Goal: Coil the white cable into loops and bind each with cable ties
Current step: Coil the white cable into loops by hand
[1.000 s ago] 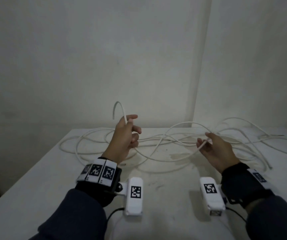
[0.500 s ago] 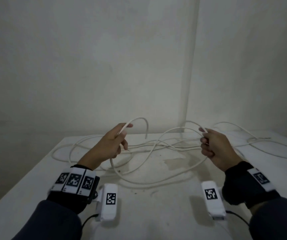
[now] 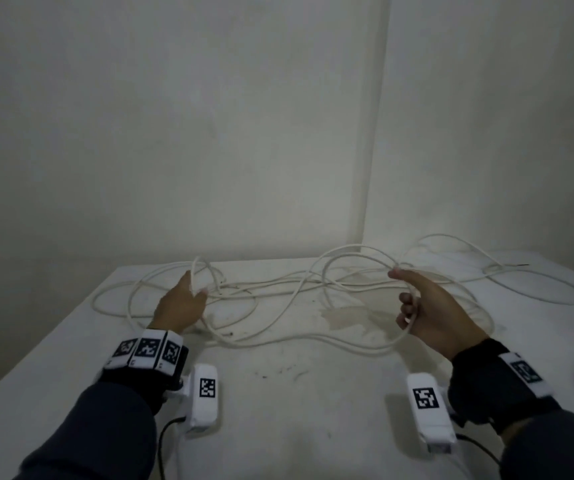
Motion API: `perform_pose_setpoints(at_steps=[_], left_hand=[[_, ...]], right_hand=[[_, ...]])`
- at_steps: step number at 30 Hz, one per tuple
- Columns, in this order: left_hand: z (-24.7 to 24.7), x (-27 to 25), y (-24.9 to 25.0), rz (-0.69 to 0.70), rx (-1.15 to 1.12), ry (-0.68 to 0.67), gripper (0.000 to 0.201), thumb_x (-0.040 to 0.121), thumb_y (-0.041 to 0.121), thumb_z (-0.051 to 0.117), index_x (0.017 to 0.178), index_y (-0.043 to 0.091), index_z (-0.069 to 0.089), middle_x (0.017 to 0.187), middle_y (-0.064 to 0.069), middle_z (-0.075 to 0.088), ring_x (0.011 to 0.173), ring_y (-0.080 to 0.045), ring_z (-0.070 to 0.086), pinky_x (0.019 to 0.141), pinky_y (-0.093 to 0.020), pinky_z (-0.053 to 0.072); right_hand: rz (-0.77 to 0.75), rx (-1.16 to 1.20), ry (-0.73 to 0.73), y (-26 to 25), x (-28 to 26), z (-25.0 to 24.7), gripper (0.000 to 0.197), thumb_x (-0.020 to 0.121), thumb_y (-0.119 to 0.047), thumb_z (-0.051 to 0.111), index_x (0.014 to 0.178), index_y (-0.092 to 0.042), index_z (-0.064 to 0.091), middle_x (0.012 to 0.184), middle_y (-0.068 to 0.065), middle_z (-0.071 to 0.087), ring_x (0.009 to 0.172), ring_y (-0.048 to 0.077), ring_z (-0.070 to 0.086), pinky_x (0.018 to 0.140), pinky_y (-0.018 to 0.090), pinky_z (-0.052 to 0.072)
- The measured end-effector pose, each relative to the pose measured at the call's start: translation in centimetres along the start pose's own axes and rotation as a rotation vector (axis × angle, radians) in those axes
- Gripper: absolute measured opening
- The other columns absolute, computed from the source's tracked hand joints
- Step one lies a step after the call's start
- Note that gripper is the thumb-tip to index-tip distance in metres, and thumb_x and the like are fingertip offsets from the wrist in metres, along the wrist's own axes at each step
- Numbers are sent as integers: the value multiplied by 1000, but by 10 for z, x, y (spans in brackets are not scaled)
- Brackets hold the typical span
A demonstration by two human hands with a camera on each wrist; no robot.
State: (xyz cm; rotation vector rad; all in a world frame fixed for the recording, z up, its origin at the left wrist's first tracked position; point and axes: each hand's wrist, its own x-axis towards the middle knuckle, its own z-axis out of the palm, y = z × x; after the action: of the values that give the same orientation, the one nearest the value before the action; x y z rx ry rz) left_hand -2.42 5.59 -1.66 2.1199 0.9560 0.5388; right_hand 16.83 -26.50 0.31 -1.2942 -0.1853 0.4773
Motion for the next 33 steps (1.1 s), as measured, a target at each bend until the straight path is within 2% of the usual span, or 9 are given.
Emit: perform_pose_setpoints(at_steps=[4,8,16,21,24,26,28,30,33], left_hand=[[-11,-17,-3,-201,88,-46,87,94,36,56,150,0,-1,151,-29,24,133,-39,37,107,-41,34],[-6,-39,-8,-266,-300,-144,77,89,0,61,147,3,12,112,-24,53,80,-28,58,64,-36,57],[-26,-50,29,238,-614,-73,46,101,-5,31,140,19,37,89,-2,67,50,-5,59,44,-15,45],[-30,-44,70,352,-874,-237,47,93,-13,32,117,16,60,80,5,69,45,-2,38,37,-11,23],[-22,-26,86,290,-947,-214,47,91,-13,35,115,16,63,73,6,66,43,-1,36,38,-12,20],[-13,-13,91,198,-949,-148,42,92,-9,41,121,13,61,78,3,67,49,-2,44,41,-12,30],[-2,2,87,94,-804,-37,42,93,9,56,135,12,51,107,-6,63,79,-11,59,66,-17,48],[8,9,73,48,-319,71,72,87,35,67,147,21,31,145,-12,35,127,-24,42,105,-33,37],[23,-6,54,127,42,176,75,84,42,66,147,25,28,153,-9,13,140,-27,17,115,-42,21]], right_hand=[[-56,94,71,5,3,2,20,93,-37,58,88,-21,67,56,-6,34,45,7,31,49,24,30],[-19,268,36,6,2,7,18,93,-35,57,83,-22,65,59,-8,40,51,6,38,60,26,37],[29,305,-17,19,-1,16,15,94,-28,54,86,-24,65,66,-11,52,69,5,51,82,38,42],[-16,373,-70,28,8,19,21,96,-23,50,99,-32,68,60,-9,45,49,6,43,62,27,33],[-3,471,-138,33,15,19,23,70,-30,79,91,-34,69,55,-10,43,45,5,42,58,25,29],[-1,538,-140,38,22,19,42,45,-34,93,77,-34,66,54,-9,42,44,3,42,59,25,29],[11,617,-75,44,27,22,32,54,-34,88,72,-32,61,53,-9,40,43,3,40,60,25,27],[50,734,-7,49,29,27,18,69,-34,77,76,-32,60,54,-9,39,44,4,38,61,25,28],[109,887,22,56,31,35,20,78,-35,70,67,-24,57,57,-9,38,49,6,36,66,26,32]])
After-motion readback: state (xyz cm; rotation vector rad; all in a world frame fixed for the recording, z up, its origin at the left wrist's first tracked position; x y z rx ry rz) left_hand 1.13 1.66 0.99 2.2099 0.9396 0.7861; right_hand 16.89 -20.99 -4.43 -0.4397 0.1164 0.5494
